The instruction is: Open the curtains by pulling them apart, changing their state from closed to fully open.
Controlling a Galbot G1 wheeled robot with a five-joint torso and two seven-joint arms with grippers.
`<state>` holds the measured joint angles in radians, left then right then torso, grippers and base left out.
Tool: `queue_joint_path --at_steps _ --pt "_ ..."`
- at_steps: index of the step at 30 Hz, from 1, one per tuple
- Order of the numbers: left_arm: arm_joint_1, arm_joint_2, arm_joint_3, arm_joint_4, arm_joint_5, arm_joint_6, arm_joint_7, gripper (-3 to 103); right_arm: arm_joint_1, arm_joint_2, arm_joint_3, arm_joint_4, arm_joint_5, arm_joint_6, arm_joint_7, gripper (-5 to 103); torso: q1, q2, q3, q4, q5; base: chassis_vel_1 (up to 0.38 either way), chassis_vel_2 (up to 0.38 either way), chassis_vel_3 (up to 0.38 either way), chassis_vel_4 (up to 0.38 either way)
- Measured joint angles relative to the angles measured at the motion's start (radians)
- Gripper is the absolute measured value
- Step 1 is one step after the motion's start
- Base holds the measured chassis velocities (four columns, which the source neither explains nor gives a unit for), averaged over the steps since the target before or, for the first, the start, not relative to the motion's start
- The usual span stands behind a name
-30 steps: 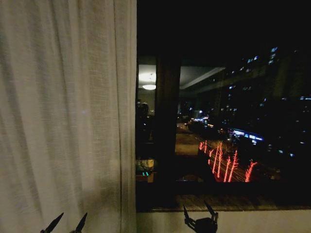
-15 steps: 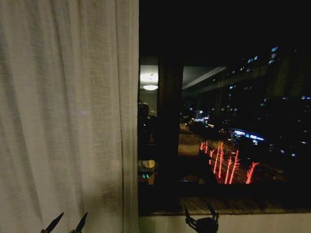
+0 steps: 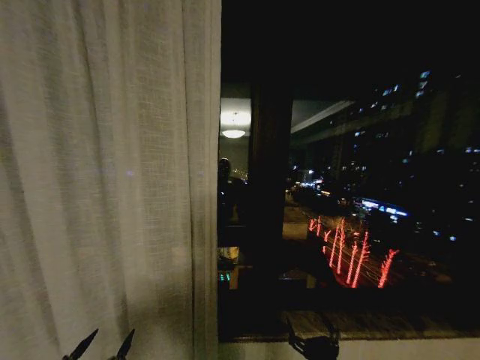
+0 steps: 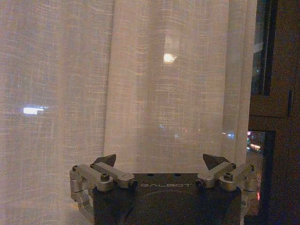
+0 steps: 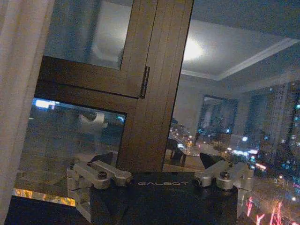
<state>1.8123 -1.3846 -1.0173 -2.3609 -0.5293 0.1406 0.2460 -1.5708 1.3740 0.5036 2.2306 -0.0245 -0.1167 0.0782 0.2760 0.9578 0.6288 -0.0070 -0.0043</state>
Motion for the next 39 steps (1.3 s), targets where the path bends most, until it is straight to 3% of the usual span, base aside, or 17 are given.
queue_joint_path --at_steps 20,27,34,39 --pt "-0.007 0.001 0.005 0.01 -0.003 -0.011 -0.001 100 0.003 0.0 -0.012 -0.007 0.003 0.029 0.024 100 0.0 0.0 0.0 0.0002 0.0001 -0.042 0.008 0.041 -0.004" --pt "-0.138 0.036 0.064 0.125 0.025 -0.006 -0.019 100 0.003 0.0 -0.014 -0.006 -0.002 0.038 0.038 100 0.0 0.0 0.0 -0.0005 -0.0004 -0.009 0.004 0.008 -0.005" --pt "-0.212 0.085 0.135 0.151 0.06 0.03 0.079 100 -0.007 0.0 0.002 0.008 -0.01 0.042 0.038 100 0.0 0.0 0.0 0.0 0.0002 0.0 0.0 0.0 0.0" --pt "-0.257 0.111 0.205 0.184 0.073 0.053 0.056 100 -0.018 0.0 0.001 0.016 -0.025 0.054 0.038 100 0.0 0.0 0.0 0.0003 -0.0003 0.0 0.0 0.0 0.0"
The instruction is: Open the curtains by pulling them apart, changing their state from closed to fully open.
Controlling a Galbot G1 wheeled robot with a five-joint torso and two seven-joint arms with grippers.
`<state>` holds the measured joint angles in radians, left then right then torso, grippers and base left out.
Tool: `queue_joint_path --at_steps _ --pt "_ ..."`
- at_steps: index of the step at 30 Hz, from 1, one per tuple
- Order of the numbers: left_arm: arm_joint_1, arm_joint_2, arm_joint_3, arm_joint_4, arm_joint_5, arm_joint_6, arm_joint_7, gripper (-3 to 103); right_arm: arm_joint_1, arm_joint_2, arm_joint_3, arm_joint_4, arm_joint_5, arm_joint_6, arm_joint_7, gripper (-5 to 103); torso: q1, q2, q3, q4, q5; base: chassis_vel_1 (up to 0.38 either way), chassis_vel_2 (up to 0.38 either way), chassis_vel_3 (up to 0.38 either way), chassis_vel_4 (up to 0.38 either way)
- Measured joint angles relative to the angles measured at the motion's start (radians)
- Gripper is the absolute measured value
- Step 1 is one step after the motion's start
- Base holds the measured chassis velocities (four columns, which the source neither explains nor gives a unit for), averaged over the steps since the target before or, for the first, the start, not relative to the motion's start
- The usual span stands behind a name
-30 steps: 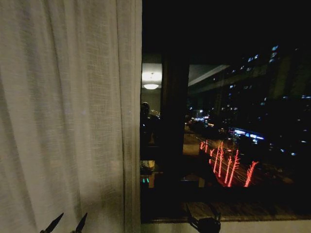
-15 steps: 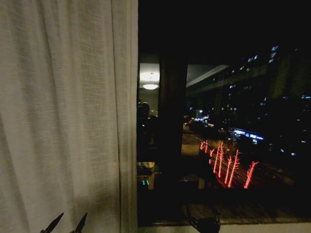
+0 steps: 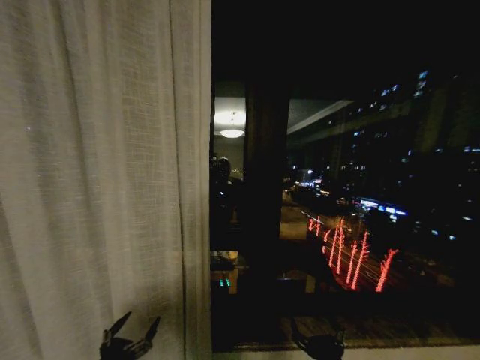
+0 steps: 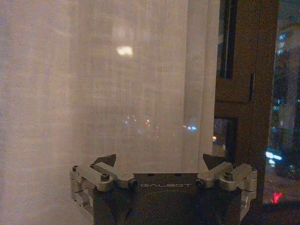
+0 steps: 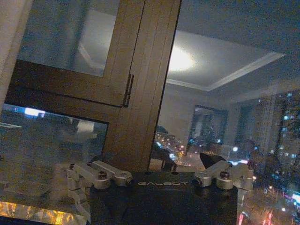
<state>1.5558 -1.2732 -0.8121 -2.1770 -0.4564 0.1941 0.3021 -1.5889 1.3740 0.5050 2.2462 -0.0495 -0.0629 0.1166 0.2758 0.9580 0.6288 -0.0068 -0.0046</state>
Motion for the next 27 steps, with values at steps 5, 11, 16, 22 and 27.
queue_joint_path --at_steps 5,11,16,22,27 --pt "-0.073 0.044 0.073 0.058 0.0 0.017 -0.05 100 -0.01 0.0 0.001 0.0 -0.02 0.018 0.0 100 0.0 0.0 0.0 -0.0003 0.0001 0.0 0.0 0.0 0.0" --pt "-0.162 0.096 0.171 0.143 -0.001 0.018 -0.066 100 -0.023 0.0 0.004 0.0 -0.044 0.035 0.0 100 0.0 0.0 0.0 0.0 0.0002 0.0 0.0 0.0 0.0" --pt "-0.243 0.115 0.241 0.204 -0.001 0.015 -0.088 100 -0.039 0.0 0.02 0.005 -0.067 0.052 0.0 100 0.0 0.0 0.0 -0.0003 0.0001 0.0 0.0 0.0 0.0" --pt "-0.318 0.113 0.297 0.263 -0.001 -0.007 -0.16 100 -0.05 0.0 0.032 0.008 -0.083 0.058 0.0 100 0.0 0.0 0.0 -0.0002 0.0002 0.0 0.0 0.0 0.0" --pt "-0.368 0.113 0.334 0.293 0.0 -0.006 -0.179 100 -0.049 0.0 0.027 0.006 -0.102 0.059 0.0 100 0.0 0.0 0.0 -0.0003 0.0001 0.0 0.0 0.0 0.0"
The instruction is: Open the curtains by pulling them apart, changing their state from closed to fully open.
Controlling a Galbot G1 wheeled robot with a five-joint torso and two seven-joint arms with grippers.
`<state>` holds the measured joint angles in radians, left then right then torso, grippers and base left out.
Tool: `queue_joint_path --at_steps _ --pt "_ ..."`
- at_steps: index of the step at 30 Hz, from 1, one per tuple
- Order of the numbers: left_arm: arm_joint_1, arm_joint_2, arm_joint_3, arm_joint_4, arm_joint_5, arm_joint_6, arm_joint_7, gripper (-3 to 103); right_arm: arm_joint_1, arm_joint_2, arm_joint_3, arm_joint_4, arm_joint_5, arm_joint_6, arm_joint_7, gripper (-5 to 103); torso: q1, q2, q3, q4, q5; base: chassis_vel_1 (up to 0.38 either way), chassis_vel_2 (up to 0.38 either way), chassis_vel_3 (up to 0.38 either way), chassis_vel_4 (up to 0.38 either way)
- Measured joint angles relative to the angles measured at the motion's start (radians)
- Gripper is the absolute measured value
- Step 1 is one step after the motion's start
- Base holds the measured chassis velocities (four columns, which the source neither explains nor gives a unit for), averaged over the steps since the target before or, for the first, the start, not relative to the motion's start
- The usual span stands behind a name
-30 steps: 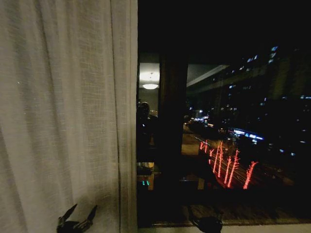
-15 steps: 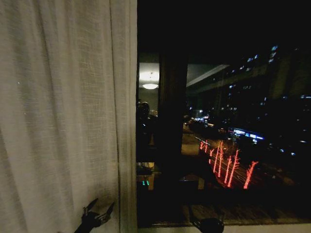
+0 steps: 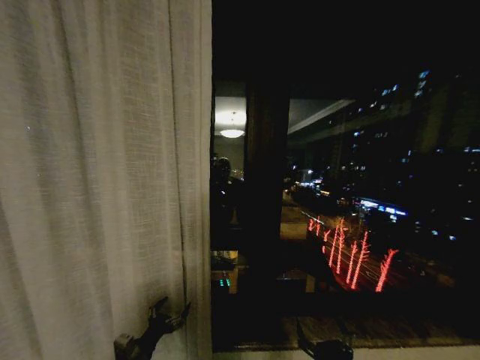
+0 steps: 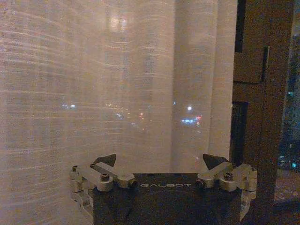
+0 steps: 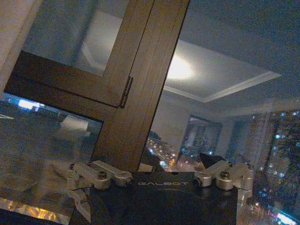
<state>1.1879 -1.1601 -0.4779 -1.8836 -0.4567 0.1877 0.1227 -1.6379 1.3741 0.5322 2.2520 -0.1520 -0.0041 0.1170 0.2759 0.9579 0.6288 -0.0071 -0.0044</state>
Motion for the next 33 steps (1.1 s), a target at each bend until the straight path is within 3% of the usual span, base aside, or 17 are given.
queue_joint_path --at_steps 4,15,17,20,25,29,32,33 --pt "-0.043 0.022 0.039 0.034 0.005 0.008 0.067 100 0.002 0.0 -0.006 -0.013 -0.019 0.004 0.0 100 0.0 0.0 0.0 0.0001 0.0001 0.0 0.0 0.0 0.0" --pt "-0.115 0.063 0.111 0.104 0.006 0.011 0.108 100 -0.006 0.0 0.0 -0.034 -0.038 0.036 0.0 100 0.0 0.0 0.0 0.0001 0.0002 0.0 0.0 0.0 0.0" --pt "-0.13 0.071 0.126 0.117 0.003 0.013 0.14 100 -0.004 0.0 -0.003 -0.037 -0.043 0.039 0.0 100 0.0 0.0 0.0 0.0 0.0001 0.0 0.0 0.0 0.0" --pt "-0.17 0.091 0.159 0.159 0.004 0.011 0.233 100 -0.004 0.0 -0.009 -0.047 -0.056 0.051 0.0 100 0.0 0.0 0.0 0.0 0.0 0.0 0.0 0.0 0.0" --pt "-0.208 0.098 0.19 0.2 0.004 0.011 0.263 100 -0.006 0.0 -0.007 -0.064 -0.064 0.072 0.0 100 0.0 0.0 0.0 0.0001 0.0001 0.0 0.0 0.0 0.0" --pt "-0.239 0.085 0.212 0.235 0.005 0.008 0.252 100 -0.005 0.0 -0.008 -0.073 -0.073 0.083 0.001 100 0.0 0.0 0.0 0.0001 0.0001 0.0 0.0 0.0 0.0" --pt "-0.26 0.066 0.229 0.247 0.006 0.007 0.204 100 -0.005 0.0 -0.016 -0.081 -0.086 0.091 0.001 100 0.0 0.0 0.0 0.0 0.0001 0.0 0.0 0.0 0.0" --pt "-0.268 0.051 0.239 0.249 0.012 0.007 0.155 100 -0.004 0.0 -0.023 -0.086 -0.095 0.096 0.001 100 0.0 0.0 0.0 0.0 0.0001 0.0 0.0 0.0 0.0"
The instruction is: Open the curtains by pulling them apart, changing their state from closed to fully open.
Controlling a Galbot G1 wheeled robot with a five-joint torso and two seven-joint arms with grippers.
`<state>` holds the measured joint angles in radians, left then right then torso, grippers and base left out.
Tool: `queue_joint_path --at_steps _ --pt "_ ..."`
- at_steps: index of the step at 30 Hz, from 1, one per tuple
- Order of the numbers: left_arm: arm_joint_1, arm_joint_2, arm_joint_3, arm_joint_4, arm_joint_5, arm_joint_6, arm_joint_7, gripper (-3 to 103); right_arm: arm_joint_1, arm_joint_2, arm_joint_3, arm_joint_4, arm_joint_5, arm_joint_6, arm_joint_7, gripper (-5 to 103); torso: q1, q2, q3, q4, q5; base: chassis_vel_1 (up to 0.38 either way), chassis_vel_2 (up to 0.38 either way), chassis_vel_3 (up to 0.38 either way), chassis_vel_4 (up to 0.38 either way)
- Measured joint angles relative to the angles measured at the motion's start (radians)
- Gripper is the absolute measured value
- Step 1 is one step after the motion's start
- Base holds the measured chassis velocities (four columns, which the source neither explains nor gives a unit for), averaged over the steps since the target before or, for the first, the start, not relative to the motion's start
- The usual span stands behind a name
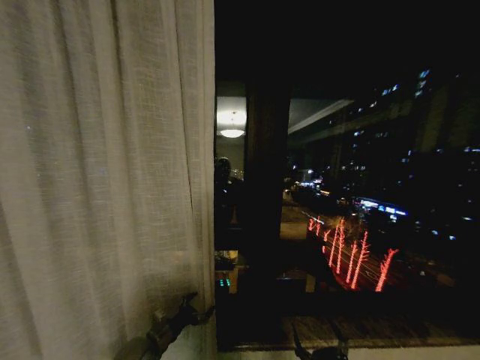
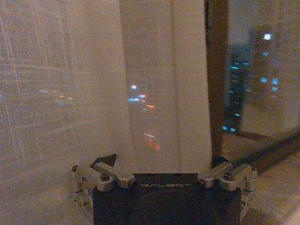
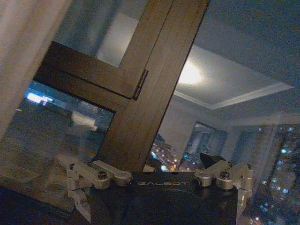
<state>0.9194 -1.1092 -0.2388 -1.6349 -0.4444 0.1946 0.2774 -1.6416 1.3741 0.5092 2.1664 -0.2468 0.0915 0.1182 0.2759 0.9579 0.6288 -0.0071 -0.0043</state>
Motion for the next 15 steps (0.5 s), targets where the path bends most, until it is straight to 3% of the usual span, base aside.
queue_joint_path --at_steps 1,4,6,8,9,13,15 --pt "0.0 0.0 0.0 0.0 0.0 0.0 0.0 100 0.0 0.0 0.0 0.0 0.0 0.0 0.0 100 0.0 0.0 0.0 0.0 0.0 0.0 0.0 0.0 0.0" --pt "-0.007 -0.034 0.017 -0.023 0.039 -0.001 -0.168 100 0.003 0.0 -0.015 -0.008 -0.018 0.003 0.0 100 0.0 0.0 0.0 0.0001 0.0 0.0 0.0 0.0 0.0" --pt "-0.004 -0.039 0.019 -0.033 0.042 -0.001 -0.203 100 0.004 0.0 -0.017 -0.009 -0.02 0.003 0.0 100 0.0 0.0 0.0 0.0 0.0001 0.0 0.0 0.0 0.0" --pt "0.023 -0.065 0.022 -0.078 0.053 0.003 -0.343 100 0.008 0.0 -0.023 -0.014 -0.027 0.003 0.001 100 0.0 0.0 0.0 0.0 0.0 0.0 0.0 0.0 0.0" --pt "0.023 -0.065 0.022 -0.078 0.053 0.003 -0.343 100 0.008 0.0 -0.023 -0.014 -0.027 0.003 0.001 100 0.0 0.0 0.0 0.0 0.0 0.0 0.0 0.0 0.0" --pt "0.082 -0.109 0.02 -0.138 0.079 0.027 -0.628 100 0.014 0.0 -0.034 -0.025 -0.038 0.003 0.001 100 0.0 0.0 0.0 0.0003 0.0 0.0 0.0 0.0 0.0" --pt "0.088 -0.113 0.018 -0.143 0.081 0.029 -0.655 100 0.014 0.0 -0.036 -0.027 -0.04 0.003 0.001 100 0.0 0.0 0.0 0.0003 0.0 0.0 0.0 0.0 0.0"
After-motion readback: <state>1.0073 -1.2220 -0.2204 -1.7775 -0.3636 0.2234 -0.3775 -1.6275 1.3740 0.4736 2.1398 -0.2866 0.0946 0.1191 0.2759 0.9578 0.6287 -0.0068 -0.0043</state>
